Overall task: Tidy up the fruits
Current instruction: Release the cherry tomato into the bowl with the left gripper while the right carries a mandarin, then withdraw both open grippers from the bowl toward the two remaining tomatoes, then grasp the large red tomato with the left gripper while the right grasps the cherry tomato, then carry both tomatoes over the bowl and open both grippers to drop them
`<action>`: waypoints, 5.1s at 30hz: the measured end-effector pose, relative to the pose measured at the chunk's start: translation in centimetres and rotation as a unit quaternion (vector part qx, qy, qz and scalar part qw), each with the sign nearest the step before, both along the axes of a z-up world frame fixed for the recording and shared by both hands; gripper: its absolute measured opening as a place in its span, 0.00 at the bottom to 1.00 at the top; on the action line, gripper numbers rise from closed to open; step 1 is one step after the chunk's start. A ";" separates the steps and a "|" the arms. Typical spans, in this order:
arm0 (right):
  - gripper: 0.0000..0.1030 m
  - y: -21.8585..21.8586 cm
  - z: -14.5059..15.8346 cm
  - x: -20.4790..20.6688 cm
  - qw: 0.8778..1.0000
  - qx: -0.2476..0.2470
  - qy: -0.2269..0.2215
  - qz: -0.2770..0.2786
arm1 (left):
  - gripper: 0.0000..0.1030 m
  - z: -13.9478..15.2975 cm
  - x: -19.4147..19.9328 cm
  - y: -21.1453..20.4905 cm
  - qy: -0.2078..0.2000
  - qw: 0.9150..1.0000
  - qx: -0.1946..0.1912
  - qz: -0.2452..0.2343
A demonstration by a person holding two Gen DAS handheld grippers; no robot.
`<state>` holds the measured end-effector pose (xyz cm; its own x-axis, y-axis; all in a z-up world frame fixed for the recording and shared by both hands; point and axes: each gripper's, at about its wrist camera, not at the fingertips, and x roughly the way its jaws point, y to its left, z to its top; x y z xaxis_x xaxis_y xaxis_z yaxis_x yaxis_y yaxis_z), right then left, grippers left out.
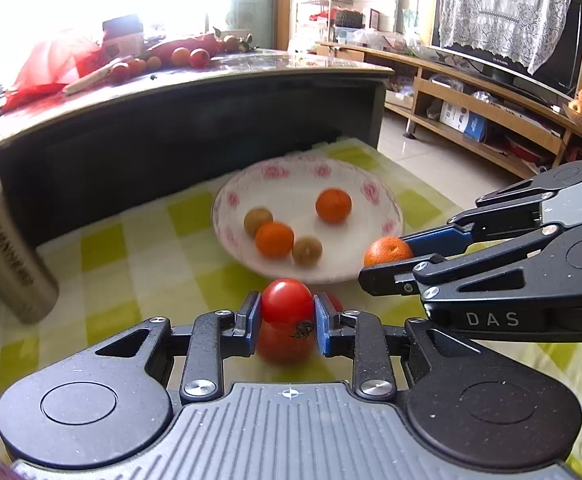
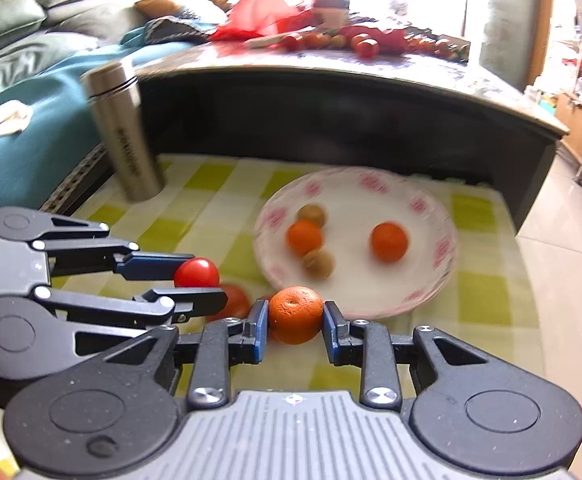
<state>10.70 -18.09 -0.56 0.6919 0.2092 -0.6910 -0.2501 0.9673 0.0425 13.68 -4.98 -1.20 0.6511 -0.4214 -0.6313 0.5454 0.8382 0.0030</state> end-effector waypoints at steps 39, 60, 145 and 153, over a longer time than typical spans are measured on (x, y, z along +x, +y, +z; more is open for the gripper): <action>0.37 -1.6 -0.8 2.4 1.000 0.015 -0.017 -0.011 | 0.44 0.4 -0.1 1.3 -0.004 1.000 0.017 0.018; 0.37 1.5 -5.1 2.0 0.999 0.005 0.038 0.036 | 0.48 -2.1 -1.0 2.2 0.020 0.999 0.040 -0.016; 0.37 0.5 -4.9 -6.5 0.995 -0.053 0.059 -0.055 | 0.60 -5.3 -6.4 0.5 0.026 0.995 0.060 -0.082; 0.41 -0.1 -4.7 -6.6 0.997 -0.045 0.062 -0.032 | 0.59 -5.2 -7.3 -0.4 -0.001 0.994 0.085 -0.068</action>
